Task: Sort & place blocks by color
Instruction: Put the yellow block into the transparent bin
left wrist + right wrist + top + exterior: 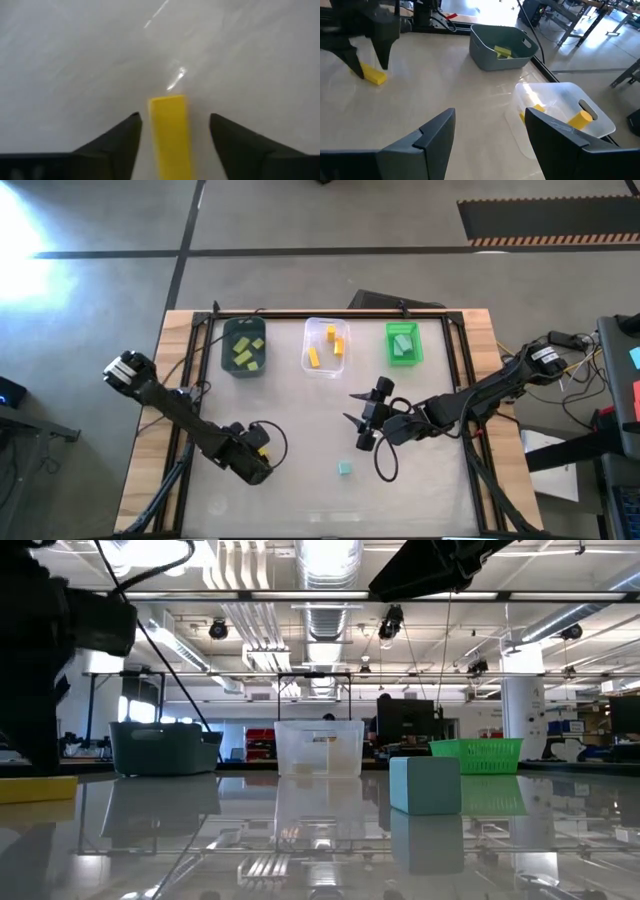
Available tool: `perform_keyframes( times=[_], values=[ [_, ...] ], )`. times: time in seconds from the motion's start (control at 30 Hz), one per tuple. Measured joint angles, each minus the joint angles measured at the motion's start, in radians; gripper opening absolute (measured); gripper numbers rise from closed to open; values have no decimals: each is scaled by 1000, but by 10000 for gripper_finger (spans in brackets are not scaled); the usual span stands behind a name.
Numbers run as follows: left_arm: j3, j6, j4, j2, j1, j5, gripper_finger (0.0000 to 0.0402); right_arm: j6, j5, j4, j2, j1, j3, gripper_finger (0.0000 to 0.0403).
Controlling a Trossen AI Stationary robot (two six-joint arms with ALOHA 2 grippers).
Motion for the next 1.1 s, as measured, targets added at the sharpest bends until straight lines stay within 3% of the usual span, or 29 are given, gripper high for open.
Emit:
perform_keyframes(
  times=[0.2,0.53,0.67,0.87,1.1],
  values=[
    [-14,8,-17,-53,-11,4,292,0,0,0,0,0,0,231],
    [-57,7,1,62,-19,16,298,0,0,-5,0,0,0,231],
    [-53,3,7,75,-27,15,257,0,0,-5,0,0,0,231],
    [-52,-2,17,73,-27,13,86,-2,0,-6,0,0,0,231],
    [-43,34,17,29,-30,-45,90,-12,-2,-5,0,0,0,231]
  ],
)
